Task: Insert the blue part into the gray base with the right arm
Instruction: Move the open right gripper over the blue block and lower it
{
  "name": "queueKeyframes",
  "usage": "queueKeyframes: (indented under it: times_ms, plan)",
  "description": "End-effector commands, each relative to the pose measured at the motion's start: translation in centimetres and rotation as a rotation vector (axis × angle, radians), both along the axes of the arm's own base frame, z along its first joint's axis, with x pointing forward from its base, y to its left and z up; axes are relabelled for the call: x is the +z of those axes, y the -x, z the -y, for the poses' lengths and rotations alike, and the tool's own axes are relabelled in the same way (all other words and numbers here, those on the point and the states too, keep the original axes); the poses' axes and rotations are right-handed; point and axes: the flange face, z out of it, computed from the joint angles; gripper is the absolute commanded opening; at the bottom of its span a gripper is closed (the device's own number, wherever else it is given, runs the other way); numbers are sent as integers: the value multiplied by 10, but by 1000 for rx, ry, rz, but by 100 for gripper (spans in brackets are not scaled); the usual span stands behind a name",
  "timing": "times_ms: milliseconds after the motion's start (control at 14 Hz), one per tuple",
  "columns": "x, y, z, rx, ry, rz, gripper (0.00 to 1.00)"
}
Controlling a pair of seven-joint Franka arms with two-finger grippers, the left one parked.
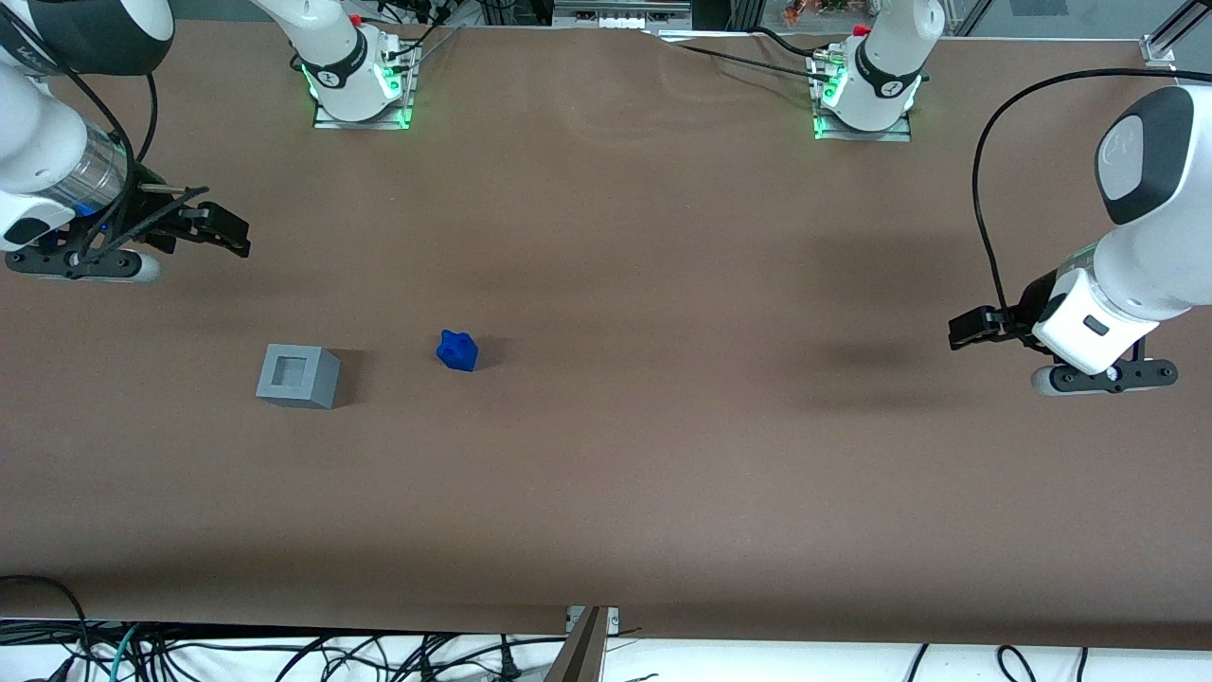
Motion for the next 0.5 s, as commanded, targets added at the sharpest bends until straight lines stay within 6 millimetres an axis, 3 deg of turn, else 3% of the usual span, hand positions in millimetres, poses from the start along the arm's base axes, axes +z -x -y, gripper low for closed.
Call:
queueKeyframes:
  times_ms: [0,214,429]
  plan:
    - [1,-3,-9,2,-3,-9,99]
    - [-5,-5,-13,6,-4,-14,99]
    - [-41,-25,-49,-49,-27,32,99]
